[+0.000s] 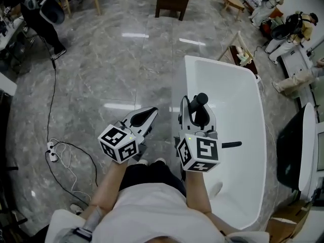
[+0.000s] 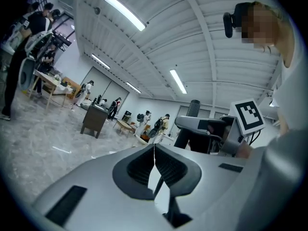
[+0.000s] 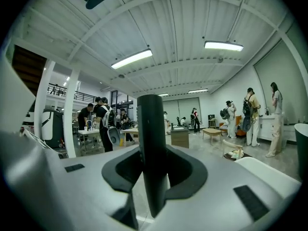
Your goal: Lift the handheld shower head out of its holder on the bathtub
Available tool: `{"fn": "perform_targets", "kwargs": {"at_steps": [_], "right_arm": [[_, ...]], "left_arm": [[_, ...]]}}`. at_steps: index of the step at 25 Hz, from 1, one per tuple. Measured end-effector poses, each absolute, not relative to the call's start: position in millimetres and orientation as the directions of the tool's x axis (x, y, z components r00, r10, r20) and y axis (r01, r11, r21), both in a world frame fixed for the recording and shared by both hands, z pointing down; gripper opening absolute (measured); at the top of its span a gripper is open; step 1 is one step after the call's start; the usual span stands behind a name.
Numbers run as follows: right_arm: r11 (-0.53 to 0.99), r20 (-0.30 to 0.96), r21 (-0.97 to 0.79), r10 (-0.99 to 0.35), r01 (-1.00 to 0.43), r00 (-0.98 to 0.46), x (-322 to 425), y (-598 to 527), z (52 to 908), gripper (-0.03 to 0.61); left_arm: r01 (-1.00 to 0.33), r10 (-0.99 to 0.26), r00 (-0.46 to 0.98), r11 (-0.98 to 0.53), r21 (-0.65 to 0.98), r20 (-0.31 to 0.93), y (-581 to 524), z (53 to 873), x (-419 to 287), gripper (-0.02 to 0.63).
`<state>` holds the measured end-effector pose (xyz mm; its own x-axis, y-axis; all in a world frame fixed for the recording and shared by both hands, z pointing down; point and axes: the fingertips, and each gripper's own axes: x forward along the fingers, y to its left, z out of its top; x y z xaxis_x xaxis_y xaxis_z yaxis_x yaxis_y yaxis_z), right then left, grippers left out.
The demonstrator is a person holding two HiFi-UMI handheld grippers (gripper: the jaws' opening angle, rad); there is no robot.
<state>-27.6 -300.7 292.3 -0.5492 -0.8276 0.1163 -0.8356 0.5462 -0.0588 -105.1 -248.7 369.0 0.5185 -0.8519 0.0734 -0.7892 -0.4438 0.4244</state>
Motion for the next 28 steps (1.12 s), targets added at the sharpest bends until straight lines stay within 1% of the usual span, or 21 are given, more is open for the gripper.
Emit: {"fn": "perform_targets", "kwargs": {"at_steps": [8,14,22,26,28], "right_arm": [[0.706,0.103,-0.060,-0.699,-0.706,-0.708,-111,-280,287,0.130],[0.799,0.107,-0.061,-0.590,-0.598,-0.800,-167,-248,292,0.130],[0.861,0.118,-0.057,-0.497,-0.505,-0.860,-218,-211,296,0.130],[0.879,0.132,-0.006,-0.471,-0.476,-0.872,-238,-196,298,0.130],[0.891,0.125,-0.031,-0.446,-0.452,-0.886,-248,-188,295,0.130]], "left_arm": [[-0.854,-0.923,0.375,-0.309,0.418,0.084,-225,367,-165,0.012],[-0.882,-0.957,0.276,-0.216,0.418,0.088,-195,371,-206,0.012],[-0.903,-0.984,0.147,-0.093,0.419,0.100,-147,374,-253,0.012],[-0.906,-0.990,0.098,-0.048,0.420,0.097,-129,373,-271,0.012],[-0.907,-0.992,0.079,-0.033,0.420,0.094,-122,370,-279,0.012]]}}
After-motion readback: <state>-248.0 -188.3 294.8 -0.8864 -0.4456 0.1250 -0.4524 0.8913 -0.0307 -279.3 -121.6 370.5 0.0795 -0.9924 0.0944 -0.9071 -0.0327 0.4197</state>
